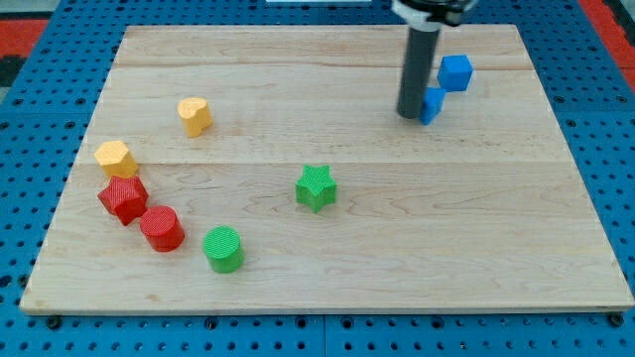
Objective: Move your arm towards the bottom left
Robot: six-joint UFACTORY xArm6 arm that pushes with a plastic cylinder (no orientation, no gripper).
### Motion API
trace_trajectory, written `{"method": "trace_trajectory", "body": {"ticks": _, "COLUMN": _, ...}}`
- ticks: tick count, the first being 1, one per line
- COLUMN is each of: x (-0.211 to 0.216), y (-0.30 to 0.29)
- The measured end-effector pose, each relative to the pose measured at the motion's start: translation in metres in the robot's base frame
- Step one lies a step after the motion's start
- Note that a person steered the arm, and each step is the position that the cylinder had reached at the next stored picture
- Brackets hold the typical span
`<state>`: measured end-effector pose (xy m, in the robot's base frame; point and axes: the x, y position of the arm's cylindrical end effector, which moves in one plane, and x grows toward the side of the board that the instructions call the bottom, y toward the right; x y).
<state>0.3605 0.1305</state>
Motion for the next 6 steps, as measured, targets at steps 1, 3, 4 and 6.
{"method": "trace_trajectory", "body": {"ticks": 1, "x": -0.019, "y": 0.041}}
{"method": "trace_trajectory", "body": {"ticks": 3, "x": 0.05, "y": 0.028}}
{"method": "trace_trajectory", "body": {"ticks": 4, "x": 0.115, "y": -0.027}}
{"method": "trace_trajectory", "body": {"ticks": 6, "x": 0.24, "y": -0.187}}
